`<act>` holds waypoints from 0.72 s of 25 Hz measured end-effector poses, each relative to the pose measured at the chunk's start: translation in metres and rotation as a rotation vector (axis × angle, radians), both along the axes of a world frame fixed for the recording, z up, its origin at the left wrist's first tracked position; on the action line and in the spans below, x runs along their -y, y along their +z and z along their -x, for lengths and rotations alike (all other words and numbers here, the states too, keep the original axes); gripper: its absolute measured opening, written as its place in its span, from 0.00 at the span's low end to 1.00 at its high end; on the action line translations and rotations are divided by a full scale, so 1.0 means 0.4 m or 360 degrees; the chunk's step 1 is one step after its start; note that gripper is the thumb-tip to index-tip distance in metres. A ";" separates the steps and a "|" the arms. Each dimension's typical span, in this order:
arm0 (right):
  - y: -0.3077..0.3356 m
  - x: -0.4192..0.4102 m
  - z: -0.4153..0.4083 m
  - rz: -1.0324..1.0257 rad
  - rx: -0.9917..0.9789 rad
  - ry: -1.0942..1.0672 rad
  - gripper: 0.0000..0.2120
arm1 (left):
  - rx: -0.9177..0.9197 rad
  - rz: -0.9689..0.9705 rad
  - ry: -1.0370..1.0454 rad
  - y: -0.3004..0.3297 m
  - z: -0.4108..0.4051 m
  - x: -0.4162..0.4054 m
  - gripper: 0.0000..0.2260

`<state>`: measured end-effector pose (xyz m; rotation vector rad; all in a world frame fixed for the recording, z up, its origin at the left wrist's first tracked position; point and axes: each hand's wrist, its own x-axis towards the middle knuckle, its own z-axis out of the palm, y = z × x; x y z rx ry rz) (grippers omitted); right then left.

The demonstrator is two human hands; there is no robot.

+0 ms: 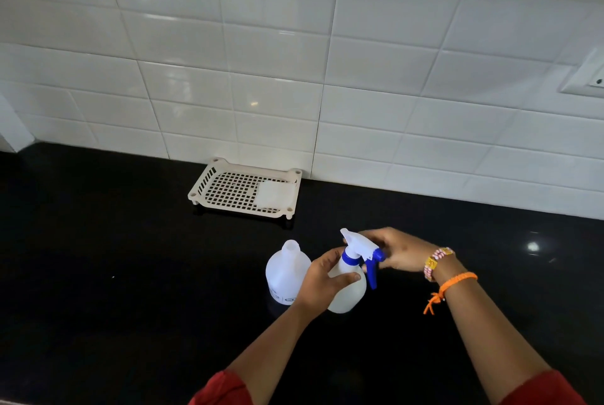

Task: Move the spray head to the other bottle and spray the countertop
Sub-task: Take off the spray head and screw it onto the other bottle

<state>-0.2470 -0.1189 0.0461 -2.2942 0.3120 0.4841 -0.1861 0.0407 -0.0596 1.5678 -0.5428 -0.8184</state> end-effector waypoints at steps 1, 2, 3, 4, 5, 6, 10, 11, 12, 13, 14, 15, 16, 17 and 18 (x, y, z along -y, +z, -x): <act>-0.025 -0.008 0.008 -0.0173 0.0044 0.0020 0.26 | 0.0005 -0.0013 -0.0023 -0.001 -0.001 -0.002 0.17; -0.041 -0.018 0.012 -0.0320 0.0120 -0.0015 0.23 | -0.0001 -0.0024 -0.0046 -0.001 -0.001 -0.002 0.18; -0.049 -0.030 0.013 -0.0419 0.0195 -0.0078 0.20 | -0.0009 -0.0046 -0.0054 -0.004 -0.003 -0.001 0.19; -0.051 -0.040 0.015 -0.0498 0.0268 -0.0157 0.17 | 0.0007 -0.0064 -0.0043 -0.003 -0.004 0.001 0.20; -0.055 -0.047 0.020 -0.0570 0.0336 -0.0285 0.15 | 0.0037 -0.0083 -0.0007 -0.003 -0.002 0.005 0.20; -0.065 -0.058 0.026 -0.0647 0.0426 -0.0451 0.14 | 0.0069 -0.0081 0.0040 -0.002 0.001 0.008 0.19; -0.147 -0.173 0.049 -0.0608 0.0998 -0.1110 0.12 | 0.0104 0.0069 0.0184 0.002 0.022 0.014 0.12; -0.162 -0.187 0.050 -0.0573 0.1055 -0.1181 0.12 | 0.0107 0.0086 0.0195 0.005 0.025 0.012 0.12; -0.165 -0.187 0.049 -0.0595 0.1073 -0.1156 0.14 | 0.0139 0.0081 0.0188 0.006 0.026 0.009 0.13; -0.158 -0.168 0.047 -0.0668 0.1009 -0.1023 0.17 | 0.0201 0.0050 0.0150 0.005 0.024 0.007 0.14; -0.147 -0.135 0.048 -0.0751 0.0853 -0.0808 0.20 | 0.0262 0.0021 0.0095 0.006 0.024 0.006 0.14; -0.132 -0.102 0.048 -0.0820 0.0653 -0.0615 0.24 | 0.0313 -0.0025 0.0033 0.003 0.021 0.006 0.15; -0.118 -0.073 0.046 -0.0859 0.0477 -0.0474 0.27 | 0.0362 -0.0077 -0.0035 0.001 0.020 0.007 0.17; -0.113 -0.049 0.042 -0.0903 0.0363 -0.0387 0.26 | 0.0418 -0.0129 -0.0095 -0.005 0.019 0.007 0.19; -0.118 -0.032 0.037 -0.0920 0.0305 -0.0348 0.24 | 0.0465 -0.0176 -0.0145 -0.010 0.018 0.005 0.20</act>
